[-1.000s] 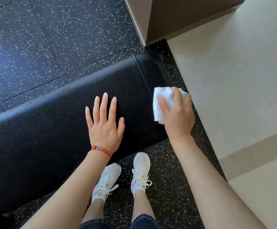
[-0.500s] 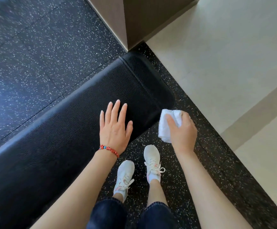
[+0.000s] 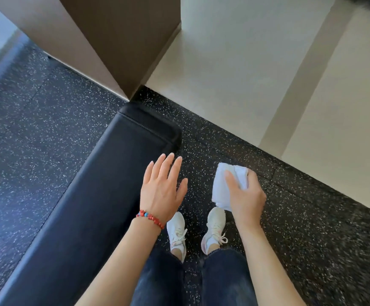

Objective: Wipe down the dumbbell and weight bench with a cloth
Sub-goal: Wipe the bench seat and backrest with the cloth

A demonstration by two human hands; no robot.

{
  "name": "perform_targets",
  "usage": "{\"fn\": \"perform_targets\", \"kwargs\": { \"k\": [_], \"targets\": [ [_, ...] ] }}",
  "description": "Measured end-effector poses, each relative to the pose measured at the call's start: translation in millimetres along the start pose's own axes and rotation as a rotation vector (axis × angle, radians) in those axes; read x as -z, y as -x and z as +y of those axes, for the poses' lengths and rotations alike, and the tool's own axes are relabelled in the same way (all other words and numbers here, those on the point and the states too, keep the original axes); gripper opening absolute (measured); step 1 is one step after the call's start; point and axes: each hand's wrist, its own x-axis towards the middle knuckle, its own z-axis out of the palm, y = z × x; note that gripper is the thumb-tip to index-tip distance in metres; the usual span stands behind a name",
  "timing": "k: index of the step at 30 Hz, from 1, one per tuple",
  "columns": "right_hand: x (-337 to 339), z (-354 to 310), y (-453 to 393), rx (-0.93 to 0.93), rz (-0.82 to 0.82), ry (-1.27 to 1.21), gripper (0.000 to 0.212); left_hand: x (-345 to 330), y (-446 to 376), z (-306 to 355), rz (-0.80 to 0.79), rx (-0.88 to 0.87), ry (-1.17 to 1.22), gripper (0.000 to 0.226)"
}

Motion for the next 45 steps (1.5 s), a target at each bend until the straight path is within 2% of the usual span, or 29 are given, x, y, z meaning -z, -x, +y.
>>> {"fn": "perform_targets", "kwargs": {
  "k": [3,10,16,23,32,37,41,45],
  "targets": [
    [41,-3,5,-0.059,0.095,-0.053,0.022,17,1,39,-0.016,-0.095,-0.002,0.043],
    [152,21,7,-0.177,0.288,-0.136,0.023,33,-3,137,-0.077,-0.272,-0.019,0.051],
    [252,61,-3,-0.249,0.387,-0.172,0.022,15,-5,241,-0.096,-0.383,-0.039,0.041],
    [358,102,-11,-0.303,0.533,-0.234,0.02,-5,-5,371,-0.176,-0.587,-0.016,0.042],
    [434,147,-13,-0.471,0.782,-0.282,0.021,-37,-20,490,-0.285,-0.862,-0.052,0.045],
    [472,167,-30,-0.57,0.905,-0.307,0.03,-65,-40,552,-0.393,-0.985,-0.046,0.048],
    [505,180,-52,-0.676,0.995,-0.341,0.02,-84,-64,611,-0.478,-1.113,-0.083,0.052],
    [538,190,-68,-0.74,1.105,-0.368,0.021,-95,-81,675,-0.503,-1.23,-0.077,0.049]
  ]
}}
